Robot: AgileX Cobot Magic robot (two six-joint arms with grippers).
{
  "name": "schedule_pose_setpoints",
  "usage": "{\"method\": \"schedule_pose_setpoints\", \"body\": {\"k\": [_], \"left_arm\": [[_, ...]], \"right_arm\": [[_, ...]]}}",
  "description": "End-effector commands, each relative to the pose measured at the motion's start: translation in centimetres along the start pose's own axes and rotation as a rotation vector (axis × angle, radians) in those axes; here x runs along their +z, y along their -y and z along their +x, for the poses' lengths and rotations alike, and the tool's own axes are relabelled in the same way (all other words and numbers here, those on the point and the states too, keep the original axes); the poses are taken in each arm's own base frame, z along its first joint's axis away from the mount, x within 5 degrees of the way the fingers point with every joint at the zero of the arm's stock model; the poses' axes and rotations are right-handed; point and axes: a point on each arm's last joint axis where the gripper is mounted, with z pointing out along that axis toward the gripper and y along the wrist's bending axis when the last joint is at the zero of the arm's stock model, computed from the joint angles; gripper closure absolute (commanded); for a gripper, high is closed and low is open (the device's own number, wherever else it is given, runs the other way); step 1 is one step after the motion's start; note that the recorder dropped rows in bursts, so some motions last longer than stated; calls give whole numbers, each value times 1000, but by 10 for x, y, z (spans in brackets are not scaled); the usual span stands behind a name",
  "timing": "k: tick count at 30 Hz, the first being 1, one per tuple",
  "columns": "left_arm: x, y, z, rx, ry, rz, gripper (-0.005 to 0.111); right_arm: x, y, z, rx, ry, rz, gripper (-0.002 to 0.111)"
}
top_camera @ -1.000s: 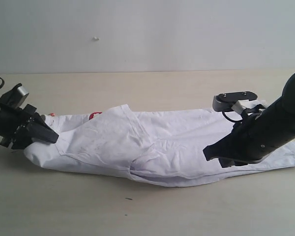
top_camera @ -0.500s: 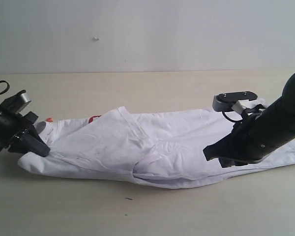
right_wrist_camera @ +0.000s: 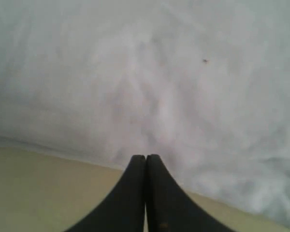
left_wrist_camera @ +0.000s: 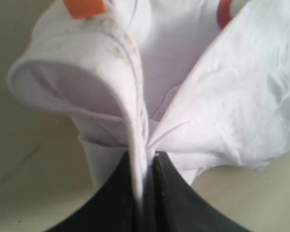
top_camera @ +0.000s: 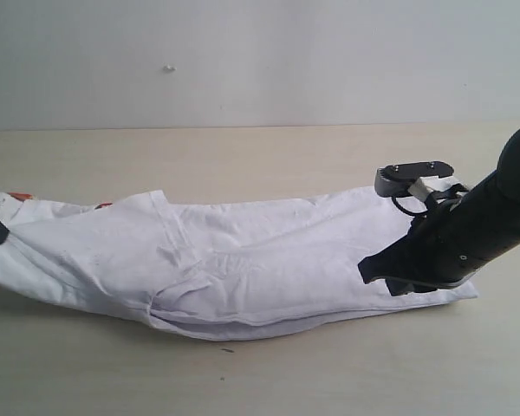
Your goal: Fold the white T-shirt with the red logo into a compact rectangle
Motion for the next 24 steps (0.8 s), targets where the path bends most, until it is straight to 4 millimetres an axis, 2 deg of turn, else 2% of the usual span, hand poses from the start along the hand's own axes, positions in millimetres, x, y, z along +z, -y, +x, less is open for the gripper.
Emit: {"method": "schedule_pose_setpoints", "body": {"k": [1, 8, 12, 24], "left_arm": [[-29, 11, 3, -3, 79, -12, 107], [-47, 27, 5, 15, 144, 0, 107], [-54, 43, 1, -3, 214, 115, 107], [-35, 88, -8, 61, 222, 250, 107]], "right_arm": [[0, 1, 2, -11, -5, 2, 108], [0, 0, 3, -9, -18, -4, 108], [0, 0, 3, -9, -18, -4, 108], [0, 0, 2, -4, -13, -5, 108]]}}
